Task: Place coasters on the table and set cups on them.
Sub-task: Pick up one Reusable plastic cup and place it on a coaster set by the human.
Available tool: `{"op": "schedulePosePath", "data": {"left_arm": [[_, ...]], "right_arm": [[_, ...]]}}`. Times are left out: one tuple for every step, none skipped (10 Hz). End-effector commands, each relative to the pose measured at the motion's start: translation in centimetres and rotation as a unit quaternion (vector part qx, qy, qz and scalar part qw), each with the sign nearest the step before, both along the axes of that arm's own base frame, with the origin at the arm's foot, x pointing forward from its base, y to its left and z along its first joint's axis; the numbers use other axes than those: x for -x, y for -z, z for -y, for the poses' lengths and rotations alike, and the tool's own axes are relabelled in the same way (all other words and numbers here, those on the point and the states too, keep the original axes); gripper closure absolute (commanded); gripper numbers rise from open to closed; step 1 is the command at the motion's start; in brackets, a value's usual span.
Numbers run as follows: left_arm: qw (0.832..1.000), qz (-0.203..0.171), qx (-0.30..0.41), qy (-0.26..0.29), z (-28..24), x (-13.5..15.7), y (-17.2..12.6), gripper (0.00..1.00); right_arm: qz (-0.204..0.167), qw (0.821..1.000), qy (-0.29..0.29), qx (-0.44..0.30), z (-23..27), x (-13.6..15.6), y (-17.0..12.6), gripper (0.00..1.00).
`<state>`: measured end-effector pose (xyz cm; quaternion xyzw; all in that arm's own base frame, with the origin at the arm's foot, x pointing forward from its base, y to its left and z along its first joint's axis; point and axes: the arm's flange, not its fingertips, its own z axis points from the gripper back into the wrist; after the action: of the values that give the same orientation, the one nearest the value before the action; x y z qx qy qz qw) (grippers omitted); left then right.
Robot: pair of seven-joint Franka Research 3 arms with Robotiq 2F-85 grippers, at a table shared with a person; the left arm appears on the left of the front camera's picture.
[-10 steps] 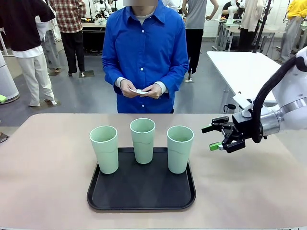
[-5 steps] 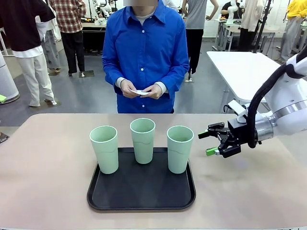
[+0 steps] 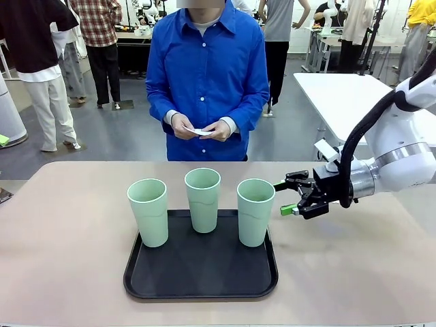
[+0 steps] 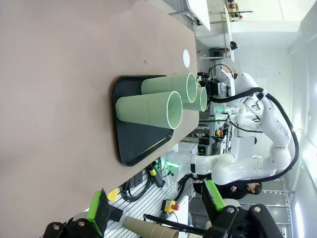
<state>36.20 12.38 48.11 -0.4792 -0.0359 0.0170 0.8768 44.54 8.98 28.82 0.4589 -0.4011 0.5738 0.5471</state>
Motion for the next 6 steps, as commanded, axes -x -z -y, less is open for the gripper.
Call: {"op": "schedulePosePath", "data": {"left_arm": [[1.000, 0.005, 0.003, -0.002, -0.08, 0.19, -0.19, 0.00], [1.000, 0.005, 0.003, -0.002, -0.08, 0.19, -0.19, 0.00], [1.000, 0.005, 0.003, -0.002, -0.08, 0.19, -0.19, 0.00], [1.000, 0.005, 0.003, -0.002, -0.08, 0.19, -0.19, 0.00], [1.000, 0.005, 0.003, -0.002, -0.08, 0.19, -0.19, 0.00], [1.000, 0.005, 0.003, -0.002, -0.08, 0.19, -0.19, 0.00]], "right_arm": [[-0.001, 1.000, -0.010, 0.004, -0.06, 0.21, 0.09, 0.00], [-0.001, 1.000, -0.010, 0.004, -0.06, 0.21, 0.09, 0.00], [-0.001, 1.000, -0.010, 0.004, -0.06, 0.21, 0.09, 0.00], [-0.001, 1.000, -0.010, 0.004, -0.06, 0.21, 0.09, 0.00], [-0.001, 1.000, -0.010, 0.004, -0.06, 0.21, 0.09, 0.00], [0.000, 1.000, -0.002, 0.001, 0.02, 0.04, 0.02, 0.00]]}}
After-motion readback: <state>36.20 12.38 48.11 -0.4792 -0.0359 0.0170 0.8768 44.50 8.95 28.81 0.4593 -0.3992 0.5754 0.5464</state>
